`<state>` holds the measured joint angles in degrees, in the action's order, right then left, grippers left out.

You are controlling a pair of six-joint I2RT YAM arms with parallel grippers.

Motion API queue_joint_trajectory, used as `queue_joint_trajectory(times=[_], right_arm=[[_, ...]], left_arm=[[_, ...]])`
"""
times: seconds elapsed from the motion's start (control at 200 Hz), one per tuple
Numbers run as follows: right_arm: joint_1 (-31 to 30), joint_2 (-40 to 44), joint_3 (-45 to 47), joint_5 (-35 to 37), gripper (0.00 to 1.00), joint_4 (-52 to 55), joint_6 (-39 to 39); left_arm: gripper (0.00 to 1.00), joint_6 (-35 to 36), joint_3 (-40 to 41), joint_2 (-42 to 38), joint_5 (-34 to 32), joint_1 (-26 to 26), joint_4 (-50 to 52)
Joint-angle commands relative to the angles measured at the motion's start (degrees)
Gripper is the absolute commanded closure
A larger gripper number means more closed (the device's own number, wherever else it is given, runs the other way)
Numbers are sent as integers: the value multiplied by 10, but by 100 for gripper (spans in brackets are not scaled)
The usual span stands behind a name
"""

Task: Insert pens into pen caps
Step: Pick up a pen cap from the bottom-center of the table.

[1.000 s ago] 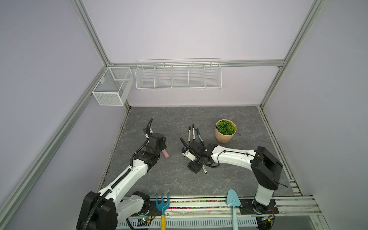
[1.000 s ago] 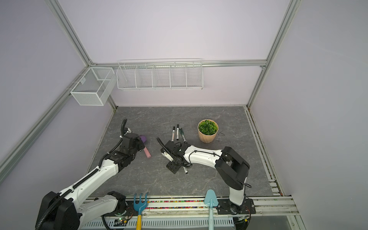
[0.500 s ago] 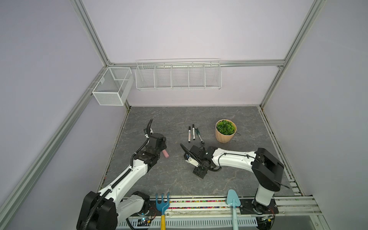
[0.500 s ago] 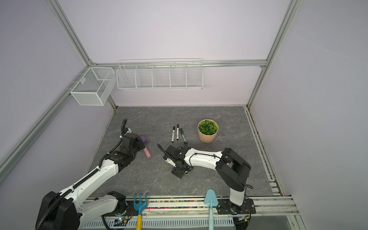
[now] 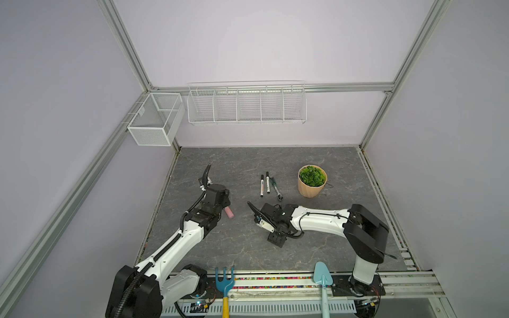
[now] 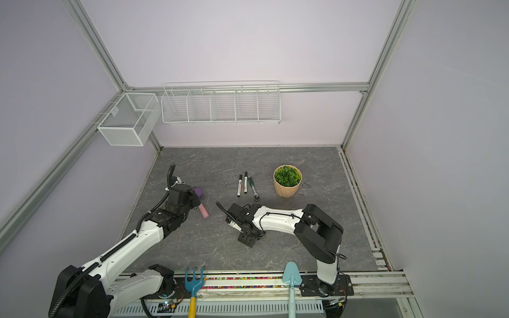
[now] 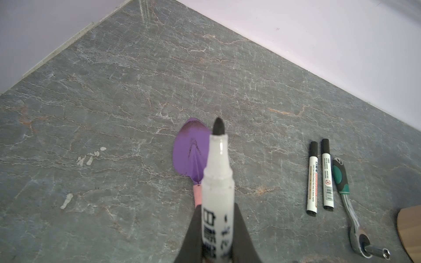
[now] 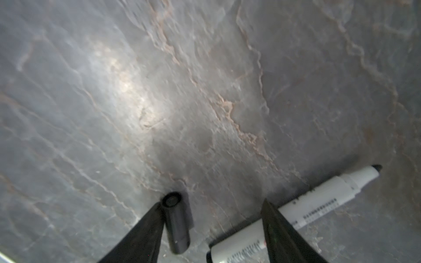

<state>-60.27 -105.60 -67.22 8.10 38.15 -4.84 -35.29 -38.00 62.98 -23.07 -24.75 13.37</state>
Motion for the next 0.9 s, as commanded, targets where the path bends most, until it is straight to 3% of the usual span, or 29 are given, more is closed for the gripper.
queue_joint_trajectory(times=[0.0, 0.325, 0.555, 0.895], right_arm=[[-4, 4, -14, 22, 30, 12, -19], [-14, 15, 4, -14, 36, 15, -11], [-3, 3, 39, -65, 54, -13, 12], [22, -13, 22, -70, 87, -37, 37]], left_arm=[[100, 1, 2, 2, 0, 3, -6], [100, 0, 0, 6, 9, 3, -13], [100, -1, -1, 7, 17, 3, -17], [100, 17, 2, 8, 51, 3, -35]])
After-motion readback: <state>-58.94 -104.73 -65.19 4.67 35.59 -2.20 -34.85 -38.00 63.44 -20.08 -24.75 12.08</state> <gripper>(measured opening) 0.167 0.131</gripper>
